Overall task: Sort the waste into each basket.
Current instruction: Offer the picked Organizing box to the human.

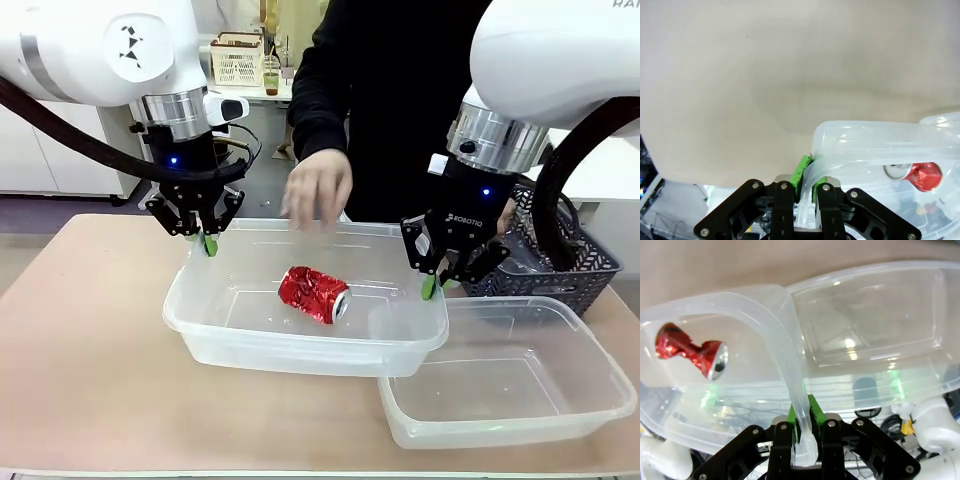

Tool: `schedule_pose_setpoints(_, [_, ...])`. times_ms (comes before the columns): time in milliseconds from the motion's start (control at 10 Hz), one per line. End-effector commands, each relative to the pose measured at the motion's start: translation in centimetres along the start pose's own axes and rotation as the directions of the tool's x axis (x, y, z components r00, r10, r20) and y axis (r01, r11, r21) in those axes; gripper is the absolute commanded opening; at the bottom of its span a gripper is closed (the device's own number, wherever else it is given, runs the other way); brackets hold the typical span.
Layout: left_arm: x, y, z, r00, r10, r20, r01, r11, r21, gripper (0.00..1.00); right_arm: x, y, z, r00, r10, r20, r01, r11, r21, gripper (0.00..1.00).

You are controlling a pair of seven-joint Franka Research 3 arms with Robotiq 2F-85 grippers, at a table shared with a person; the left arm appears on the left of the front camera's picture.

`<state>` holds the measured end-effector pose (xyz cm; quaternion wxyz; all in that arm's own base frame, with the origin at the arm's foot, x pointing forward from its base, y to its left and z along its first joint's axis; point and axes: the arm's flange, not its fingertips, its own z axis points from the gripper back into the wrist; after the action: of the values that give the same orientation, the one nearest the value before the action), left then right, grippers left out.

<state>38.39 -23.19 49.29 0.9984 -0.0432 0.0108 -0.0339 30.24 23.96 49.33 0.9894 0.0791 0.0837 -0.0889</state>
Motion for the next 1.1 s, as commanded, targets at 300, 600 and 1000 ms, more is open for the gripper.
schedule_pose_setpoints(300, [0.36, 0.03, 0.34, 1.000, 0.019, 0.007, -0.019, 1.000, -0.003, 0.06, -0.20, -0.15, 0.33, 1.000, 0.014, -0.018, -0.014, 1.000, 0.011, 0.09])
schedule_pose_setpoints(600, [0.36, 0.03, 0.34, 1.000, 0.019, 0.007, -0.019, 1.000, -0.003, 0.06, -0.20, -0.15, 0.33, 1.000, 0.014, -0.018, -0.014, 1.000, 0.011, 0.09])
schedule_pose_setpoints(1000, [0.36, 0.03, 0.34, 1.000, 0.019, 0.007, -0.019, 1.000, -0.003, 0.06, -0.20, -0.15, 0.33, 1.000, 0.014, -0.018, -0.014, 1.000, 0.011, 0.09])
